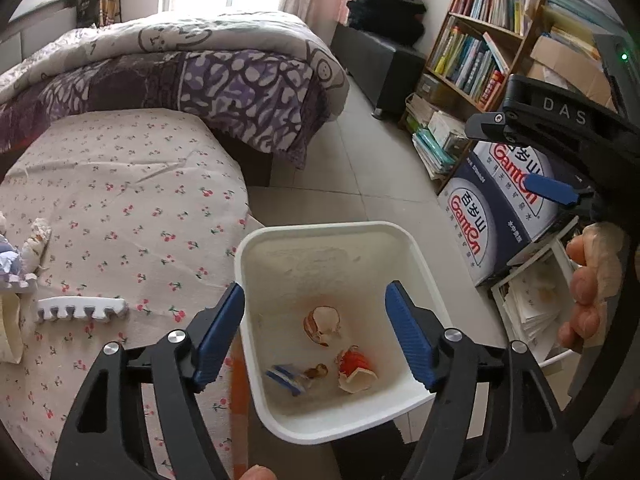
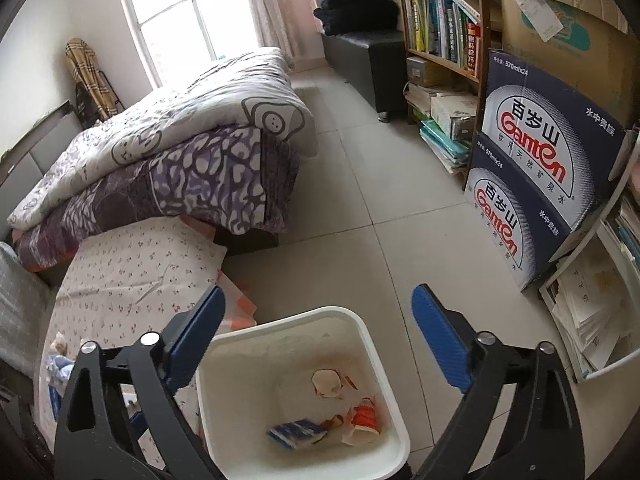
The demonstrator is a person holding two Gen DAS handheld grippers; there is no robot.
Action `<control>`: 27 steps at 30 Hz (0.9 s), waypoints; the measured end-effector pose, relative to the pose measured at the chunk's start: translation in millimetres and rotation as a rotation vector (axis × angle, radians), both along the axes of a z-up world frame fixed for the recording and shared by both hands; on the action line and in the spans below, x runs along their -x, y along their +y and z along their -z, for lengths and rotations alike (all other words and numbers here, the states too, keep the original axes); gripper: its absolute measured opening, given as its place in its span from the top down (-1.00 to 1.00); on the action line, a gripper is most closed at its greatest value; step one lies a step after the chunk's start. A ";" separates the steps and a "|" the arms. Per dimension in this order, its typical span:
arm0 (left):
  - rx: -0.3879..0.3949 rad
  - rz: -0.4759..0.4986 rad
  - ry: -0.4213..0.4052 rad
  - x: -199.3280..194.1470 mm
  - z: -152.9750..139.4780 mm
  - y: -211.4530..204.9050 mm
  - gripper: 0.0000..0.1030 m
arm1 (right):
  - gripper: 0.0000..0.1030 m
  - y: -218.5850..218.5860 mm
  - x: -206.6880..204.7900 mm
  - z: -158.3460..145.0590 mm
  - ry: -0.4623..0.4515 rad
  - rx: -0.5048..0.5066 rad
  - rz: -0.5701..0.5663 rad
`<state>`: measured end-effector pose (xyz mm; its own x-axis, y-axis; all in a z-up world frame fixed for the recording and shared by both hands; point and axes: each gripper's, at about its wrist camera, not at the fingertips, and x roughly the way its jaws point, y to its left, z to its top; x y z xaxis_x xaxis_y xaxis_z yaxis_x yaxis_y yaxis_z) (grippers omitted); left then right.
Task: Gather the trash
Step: 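Open the left tool to drop the blue box into the bin, then grasp the crumpled light-blue plastic bag with the left tool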
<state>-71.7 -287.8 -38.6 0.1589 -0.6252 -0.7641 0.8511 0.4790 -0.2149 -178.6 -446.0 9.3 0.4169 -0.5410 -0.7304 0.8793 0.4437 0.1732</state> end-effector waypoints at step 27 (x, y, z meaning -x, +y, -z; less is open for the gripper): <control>-0.267 -0.665 -0.276 -183.9 -3.0 127.3 -0.70 | -0.87 72.5 -109.9 15.2 0.085 -0.032 -0.208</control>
